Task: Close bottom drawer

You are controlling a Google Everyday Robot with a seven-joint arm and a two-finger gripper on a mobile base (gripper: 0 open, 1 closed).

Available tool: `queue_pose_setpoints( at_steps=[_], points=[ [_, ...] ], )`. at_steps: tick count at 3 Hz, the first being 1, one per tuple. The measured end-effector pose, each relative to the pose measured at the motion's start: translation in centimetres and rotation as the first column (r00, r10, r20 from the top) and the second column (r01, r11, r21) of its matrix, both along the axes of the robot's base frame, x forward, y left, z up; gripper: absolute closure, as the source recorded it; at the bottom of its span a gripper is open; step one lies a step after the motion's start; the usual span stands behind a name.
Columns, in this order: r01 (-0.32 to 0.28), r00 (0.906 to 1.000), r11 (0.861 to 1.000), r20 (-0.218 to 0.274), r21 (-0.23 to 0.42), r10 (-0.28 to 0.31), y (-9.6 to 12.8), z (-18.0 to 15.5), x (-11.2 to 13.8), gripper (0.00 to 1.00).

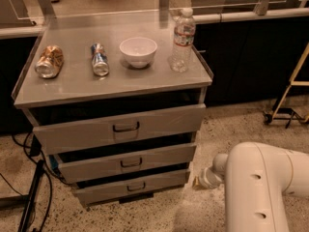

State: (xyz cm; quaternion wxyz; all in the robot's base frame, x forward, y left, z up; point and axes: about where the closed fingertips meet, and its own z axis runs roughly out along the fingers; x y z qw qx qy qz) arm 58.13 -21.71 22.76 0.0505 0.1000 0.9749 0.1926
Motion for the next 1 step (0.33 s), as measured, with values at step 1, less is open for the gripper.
queue_pose_setpoints(
  at_steps=[1],
  points=[
    [-0.012,0.9997,1.000,-0.020,0.010,0.012,0.53,-0.11,-0.51,0.73]
  ],
)
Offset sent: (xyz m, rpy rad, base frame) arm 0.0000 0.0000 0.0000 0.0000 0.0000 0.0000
